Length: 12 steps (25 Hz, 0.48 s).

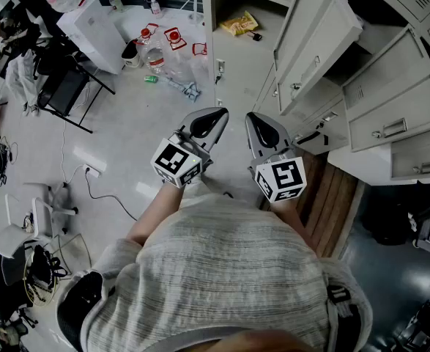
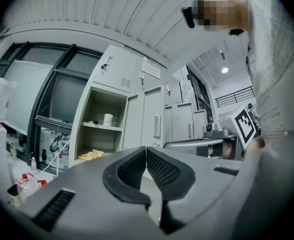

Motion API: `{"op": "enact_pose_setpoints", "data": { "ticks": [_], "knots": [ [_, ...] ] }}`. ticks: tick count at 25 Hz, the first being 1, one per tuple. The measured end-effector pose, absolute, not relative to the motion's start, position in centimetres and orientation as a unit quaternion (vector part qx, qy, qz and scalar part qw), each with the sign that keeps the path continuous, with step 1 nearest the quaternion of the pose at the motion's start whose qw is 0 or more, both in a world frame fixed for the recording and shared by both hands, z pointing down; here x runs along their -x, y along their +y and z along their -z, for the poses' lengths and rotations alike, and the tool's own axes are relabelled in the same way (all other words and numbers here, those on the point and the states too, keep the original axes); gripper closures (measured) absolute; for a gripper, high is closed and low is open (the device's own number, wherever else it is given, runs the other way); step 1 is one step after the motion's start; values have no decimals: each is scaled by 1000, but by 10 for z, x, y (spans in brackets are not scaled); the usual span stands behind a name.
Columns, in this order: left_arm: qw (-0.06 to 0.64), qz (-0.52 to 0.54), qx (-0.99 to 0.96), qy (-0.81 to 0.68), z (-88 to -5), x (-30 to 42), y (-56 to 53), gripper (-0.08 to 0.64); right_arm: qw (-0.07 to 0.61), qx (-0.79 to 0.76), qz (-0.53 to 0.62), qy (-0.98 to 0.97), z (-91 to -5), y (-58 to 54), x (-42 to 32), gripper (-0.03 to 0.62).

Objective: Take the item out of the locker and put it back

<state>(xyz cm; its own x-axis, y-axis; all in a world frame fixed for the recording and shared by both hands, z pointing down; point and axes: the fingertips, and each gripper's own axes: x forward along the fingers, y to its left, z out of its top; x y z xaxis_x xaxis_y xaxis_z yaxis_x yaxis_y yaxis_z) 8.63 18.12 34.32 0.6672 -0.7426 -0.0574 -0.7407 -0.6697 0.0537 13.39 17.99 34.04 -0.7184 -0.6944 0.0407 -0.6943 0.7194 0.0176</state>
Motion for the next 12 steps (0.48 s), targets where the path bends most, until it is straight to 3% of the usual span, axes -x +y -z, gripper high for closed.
{"op": "enact_pose_setpoints", "data": {
  "ticks": [12],
  "knots": [
    [12,36,-916,-400,-342,-87,173,552,19,-382,0,-924,-336,173,-135,569]
  ]
}}
